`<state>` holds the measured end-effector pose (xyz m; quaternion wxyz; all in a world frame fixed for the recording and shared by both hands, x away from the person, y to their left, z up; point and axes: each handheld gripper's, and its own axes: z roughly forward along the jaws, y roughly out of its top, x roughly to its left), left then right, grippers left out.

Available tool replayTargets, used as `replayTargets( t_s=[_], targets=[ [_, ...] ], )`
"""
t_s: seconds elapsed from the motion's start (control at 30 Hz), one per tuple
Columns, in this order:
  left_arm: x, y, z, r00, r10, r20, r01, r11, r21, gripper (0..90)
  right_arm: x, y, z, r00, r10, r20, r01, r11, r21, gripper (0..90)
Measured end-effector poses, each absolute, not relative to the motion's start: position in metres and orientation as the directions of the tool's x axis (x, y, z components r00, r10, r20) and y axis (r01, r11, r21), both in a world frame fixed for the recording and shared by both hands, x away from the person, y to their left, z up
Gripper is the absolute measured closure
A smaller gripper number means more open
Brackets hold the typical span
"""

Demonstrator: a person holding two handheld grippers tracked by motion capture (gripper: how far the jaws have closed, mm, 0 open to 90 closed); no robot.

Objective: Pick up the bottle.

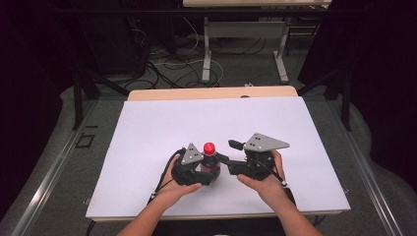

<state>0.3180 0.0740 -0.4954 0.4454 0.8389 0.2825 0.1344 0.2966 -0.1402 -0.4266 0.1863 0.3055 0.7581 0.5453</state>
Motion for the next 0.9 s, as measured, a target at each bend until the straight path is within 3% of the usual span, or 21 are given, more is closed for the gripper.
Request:
replayTargets(
  t_s=[0.47, 0.73, 0.9],
  targets=[
    [0.311, 0.064, -0.496, 0.831, 0.556, -0.020, 0.336, -0.472, 0.815, 29.5, 0.299, -0.117, -0.430, -0.751, 0.660, 0.011, 0.232, 0.247, 0.941, 48.5],
    [0.306, 0.059, -0.496, 0.833, 0.552, -0.028, 0.338, -0.468, 0.817, 29.5, 0.297, -0.110, -0.433, -0.738, 0.675, -0.012, 0.220, 0.256, 0.941, 57.0],
    [0.305, 0.059, -0.494, 0.841, 0.540, -0.029, 0.334, -0.478, 0.812, 29.5, 0.292, -0.107, -0.435, -0.726, 0.683, -0.084, 0.166, 0.293, 0.942, 60.7]
  ],
)
